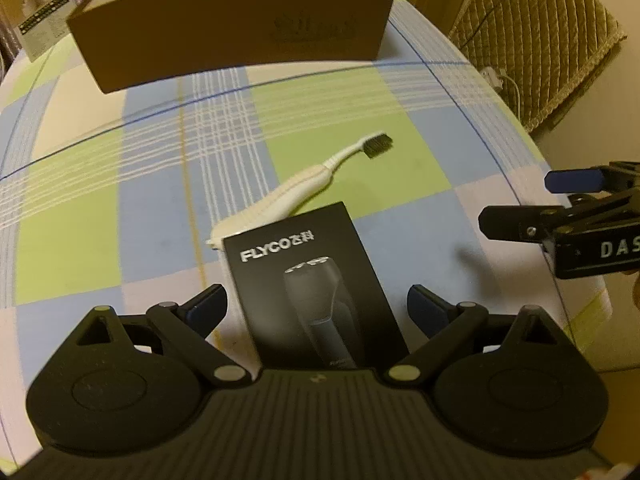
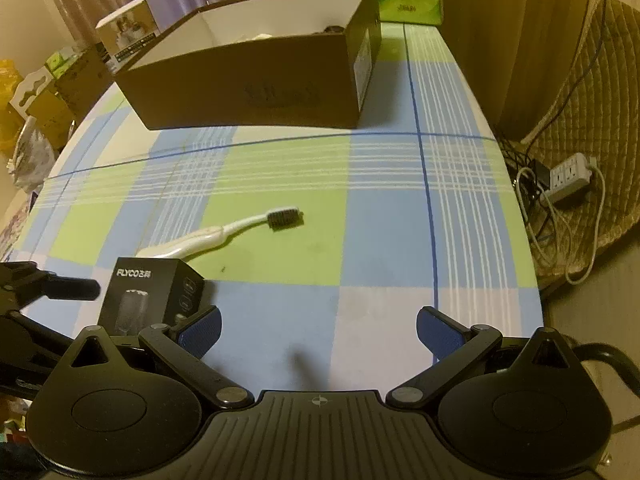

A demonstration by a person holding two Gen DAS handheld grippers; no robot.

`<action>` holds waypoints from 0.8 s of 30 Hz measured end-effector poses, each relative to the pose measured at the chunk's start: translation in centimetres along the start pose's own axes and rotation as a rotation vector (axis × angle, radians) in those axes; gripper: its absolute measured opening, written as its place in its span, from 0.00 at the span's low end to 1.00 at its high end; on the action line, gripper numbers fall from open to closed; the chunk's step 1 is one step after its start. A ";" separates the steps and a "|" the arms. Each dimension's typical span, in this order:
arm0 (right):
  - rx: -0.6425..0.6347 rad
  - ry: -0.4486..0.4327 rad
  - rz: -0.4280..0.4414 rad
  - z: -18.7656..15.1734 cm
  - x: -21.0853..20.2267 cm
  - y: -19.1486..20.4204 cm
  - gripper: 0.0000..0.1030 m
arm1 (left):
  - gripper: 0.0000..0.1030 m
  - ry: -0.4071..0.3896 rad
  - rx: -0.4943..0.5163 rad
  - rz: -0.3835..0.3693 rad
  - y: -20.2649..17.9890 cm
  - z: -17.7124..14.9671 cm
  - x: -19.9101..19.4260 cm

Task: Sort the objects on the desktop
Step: 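Move the left tool to the black FLYCO box while the right tool nears the white toothbrush, then grasp the FLYCO box with the left tool while the right tool grasps the toothbrush handle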

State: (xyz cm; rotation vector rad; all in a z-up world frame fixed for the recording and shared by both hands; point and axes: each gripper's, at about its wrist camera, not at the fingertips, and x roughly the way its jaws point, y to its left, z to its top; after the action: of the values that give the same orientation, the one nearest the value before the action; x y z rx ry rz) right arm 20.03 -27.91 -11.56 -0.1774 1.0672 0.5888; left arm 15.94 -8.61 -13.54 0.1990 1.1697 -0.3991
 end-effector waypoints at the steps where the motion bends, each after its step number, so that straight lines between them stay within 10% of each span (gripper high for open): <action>1: 0.001 0.003 0.000 0.0 0.1 0.0 0.98 | 0.90 0.008 0.000 0.008 -0.1 -0.1 0.4; 12: -0.034 0.035 0.029 -0.2 1.5 1.2 0.98 | 0.77 0.015 -0.042 -0.066 3.0 -2.2 0.3; 24: -0.259 0.011 0.124 0.9 3.9 6.3 0.98 | 0.76 0.006 -0.251 0.046 11.7 -5.9 -1.9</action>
State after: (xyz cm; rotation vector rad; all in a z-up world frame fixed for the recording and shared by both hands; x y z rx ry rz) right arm 18.68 -20.83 -13.66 -0.3430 1.0153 0.8387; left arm 14.96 4.53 -14.66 0.0088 1.2078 -0.2091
